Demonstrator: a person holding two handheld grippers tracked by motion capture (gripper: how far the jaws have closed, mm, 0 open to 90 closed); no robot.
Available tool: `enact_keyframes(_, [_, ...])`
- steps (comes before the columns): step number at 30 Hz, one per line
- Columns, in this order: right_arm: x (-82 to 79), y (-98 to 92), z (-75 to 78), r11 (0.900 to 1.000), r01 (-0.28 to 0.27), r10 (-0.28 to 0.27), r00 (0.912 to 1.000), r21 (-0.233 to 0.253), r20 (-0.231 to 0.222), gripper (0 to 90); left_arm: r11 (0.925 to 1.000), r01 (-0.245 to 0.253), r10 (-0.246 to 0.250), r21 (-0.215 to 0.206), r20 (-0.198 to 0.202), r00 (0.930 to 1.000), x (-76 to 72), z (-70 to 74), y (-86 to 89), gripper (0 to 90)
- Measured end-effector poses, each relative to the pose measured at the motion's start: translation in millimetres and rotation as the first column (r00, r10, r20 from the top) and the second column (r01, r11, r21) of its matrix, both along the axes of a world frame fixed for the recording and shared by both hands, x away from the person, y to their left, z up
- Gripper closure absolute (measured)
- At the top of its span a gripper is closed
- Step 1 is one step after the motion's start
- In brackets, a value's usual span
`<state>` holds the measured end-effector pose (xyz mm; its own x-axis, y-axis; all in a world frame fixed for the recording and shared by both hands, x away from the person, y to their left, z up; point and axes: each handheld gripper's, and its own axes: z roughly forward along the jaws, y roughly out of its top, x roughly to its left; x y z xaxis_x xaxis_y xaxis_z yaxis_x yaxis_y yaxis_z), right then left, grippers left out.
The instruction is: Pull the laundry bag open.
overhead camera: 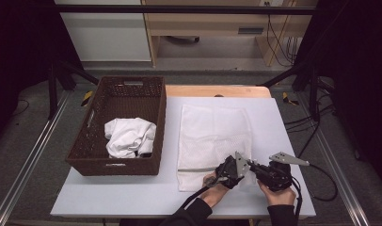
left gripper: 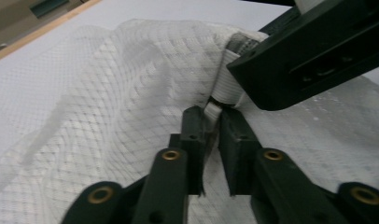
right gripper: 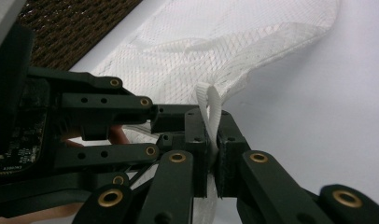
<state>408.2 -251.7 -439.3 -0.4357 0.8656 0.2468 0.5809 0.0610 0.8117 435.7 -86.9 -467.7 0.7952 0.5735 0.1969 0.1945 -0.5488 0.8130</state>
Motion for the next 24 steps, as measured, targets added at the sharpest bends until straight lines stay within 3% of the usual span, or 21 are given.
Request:
enact_keyframes(8, [1.3, -2.0, -2.0, 1.000, 0.000, 0.000, 1.0000, 0.006, -0.003, 85.9, 0.9999, 0.008, -0.007, 0.015, -0.023, 0.9997, -0.8, 1.8, 3.6, 84.8])
enact_keyframes(12, [0.7, -0.7, -1.1, 1.000, -0.004, 0.004, 1.0000, 0.006, -0.006, 86.2, 0.9998, -0.006, 0.006, 0.016, 0.008, 1.0000, -2.8, 1.1, 4.7, 84.1])
enact_keyframes(15, [-0.1, 0.5, 0.0, 1.000, -0.009, 0.009, 0.9999, 0.004, -0.005, 86.4, 0.9993, -0.033, 0.033, 0.014, 0.045, 0.9985, -1.5, -0.9, 3.0, 74.5])
enact_keyframes(17, [0.0, 0.9, 0.0, 1.000, -0.010, 0.010, 0.9999, 0.001, -0.004, 86.5, 0.9992, -0.037, 0.036, 0.017, 0.047, 0.9983, -0.3, -1.1, 2.8, 70.0])
enact_keyframes(22, [0.6, -1.0, -0.6, 1.000, -0.006, 0.006, 0.9999, 0.011, -0.013, 86.6, 0.9987, -0.049, 0.048, 0.010, 0.050, 0.9976, 2.6, -3.7, 1.3, 68.4])
enact_keyframes(24, [0.5, -1.6, -1.0, 1.000, -0.003, 0.003, 0.9998, 0.012, -0.017, 86.5, 0.9985, -0.042, 0.039, 0.035, 0.073, 0.9966, 2.3, -5.9, 0.1, 67.0])
